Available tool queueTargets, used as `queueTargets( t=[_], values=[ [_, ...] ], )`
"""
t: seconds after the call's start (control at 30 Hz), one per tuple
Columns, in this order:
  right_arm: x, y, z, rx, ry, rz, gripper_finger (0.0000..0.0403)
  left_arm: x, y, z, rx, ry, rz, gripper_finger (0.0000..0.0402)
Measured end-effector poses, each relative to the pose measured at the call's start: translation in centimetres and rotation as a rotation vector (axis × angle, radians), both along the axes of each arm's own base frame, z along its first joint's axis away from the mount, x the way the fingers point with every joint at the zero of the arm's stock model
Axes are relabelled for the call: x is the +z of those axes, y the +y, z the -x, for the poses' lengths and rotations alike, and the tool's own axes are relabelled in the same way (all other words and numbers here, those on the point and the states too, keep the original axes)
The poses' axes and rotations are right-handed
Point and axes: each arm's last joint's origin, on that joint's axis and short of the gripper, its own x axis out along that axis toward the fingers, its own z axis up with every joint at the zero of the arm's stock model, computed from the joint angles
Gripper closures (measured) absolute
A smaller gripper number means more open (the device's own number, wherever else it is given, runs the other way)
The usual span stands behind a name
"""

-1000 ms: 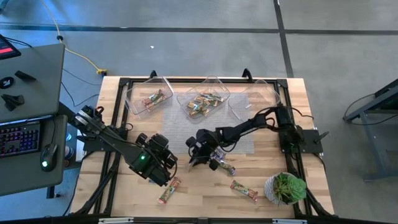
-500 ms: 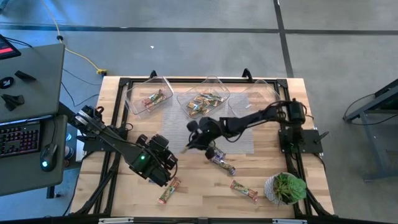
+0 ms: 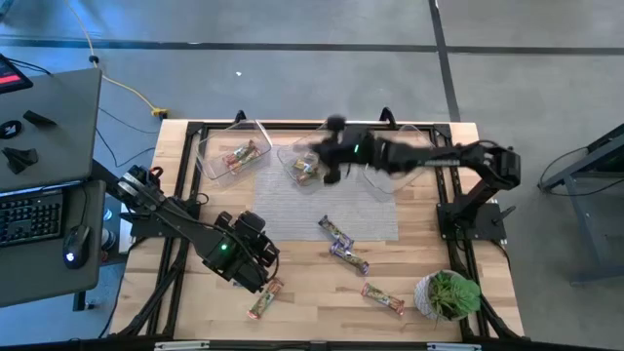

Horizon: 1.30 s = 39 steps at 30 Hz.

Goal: Pick and place Granola Bars by type
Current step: Put the yellow granola bar into the middle transparent bin, then put the blue granola bar into the right transparent bin

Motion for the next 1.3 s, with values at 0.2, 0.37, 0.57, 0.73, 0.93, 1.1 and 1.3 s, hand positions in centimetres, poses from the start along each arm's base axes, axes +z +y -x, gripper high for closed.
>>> queueTargets(
  t=[0.2,0.37,0.57,0.73,0.93,1.1,1.3],
  values=[
    [-3.2,-6.5,1.9,-0.07,-0.083,-0.472,0.0383,0.0,-0.1,-0.2,-0.001,-0.026,0.012,0.0247],
    [-6.9,-8.2,1.0,-0.171,-0.131,-0.61,0.0374,0.0,-0.1,-0.2,-0.001,-0.028,0.01,0.0247],
    [-10.4,-7.7,0.0,-0.251,-0.005,-0.52,0.0348,0.0,-0.1,-0.2,0.0,-0.028,0.013,0.0247],
    [-10.7,-7.1,-0.1,-0.285,0.059,-0.443,0.0315,0.0,-0.1,-0.2,0.0,-0.027,0.013,0.0247],
    [-9.7,-5.9,-0.5,-0.256,0.056,-0.415,0.029,0.0,-0.1,-0.3,-0.001,-0.038,-0.001,0.0247],
    [-5.1,-2.1,0.3,-0.161,0.056,-0.389,0.029,0.0,-0.1,-0.3,-0.001,-0.039,-0.002,0.0247],
    [-0.6,3.6,3.9,-0.116,0.157,-0.51,0.0289,0.0,-0.1,-0.2,0.005,-0.033,0.003,0.0247]
  ],
)
